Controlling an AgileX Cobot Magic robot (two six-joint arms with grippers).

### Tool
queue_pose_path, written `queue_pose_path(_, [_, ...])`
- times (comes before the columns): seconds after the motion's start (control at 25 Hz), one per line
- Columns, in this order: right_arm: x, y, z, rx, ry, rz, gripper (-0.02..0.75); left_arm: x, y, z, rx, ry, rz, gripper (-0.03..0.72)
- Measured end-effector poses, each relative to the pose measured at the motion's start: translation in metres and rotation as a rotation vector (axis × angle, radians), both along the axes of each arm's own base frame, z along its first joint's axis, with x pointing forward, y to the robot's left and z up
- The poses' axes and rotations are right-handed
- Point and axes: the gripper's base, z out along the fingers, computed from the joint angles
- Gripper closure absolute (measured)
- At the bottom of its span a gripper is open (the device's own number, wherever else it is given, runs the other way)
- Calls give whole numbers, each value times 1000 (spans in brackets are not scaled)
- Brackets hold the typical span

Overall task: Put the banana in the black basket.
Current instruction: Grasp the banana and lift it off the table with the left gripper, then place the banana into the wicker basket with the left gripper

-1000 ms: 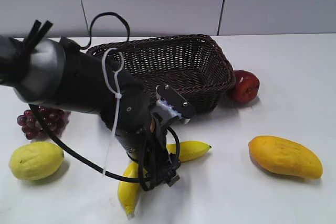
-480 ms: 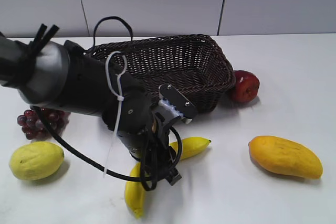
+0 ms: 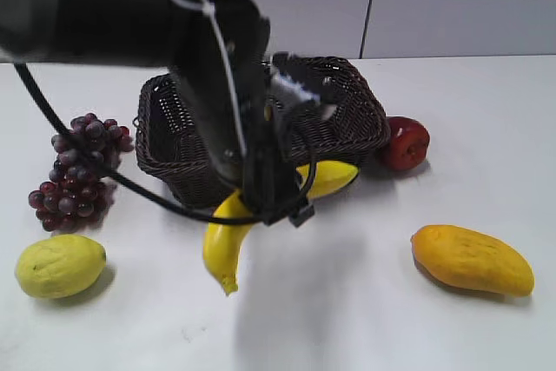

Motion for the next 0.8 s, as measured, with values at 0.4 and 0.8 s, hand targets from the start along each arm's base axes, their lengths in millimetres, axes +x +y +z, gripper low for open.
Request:
queue_pose_path(0.4, [0,0,0,0,0,0,148,38,-15,126,-125,-375,-29,385])
queue_pose_path(0.8, [0,0,0,0,0,0,148,118,23,108,-171,-544,91,385])
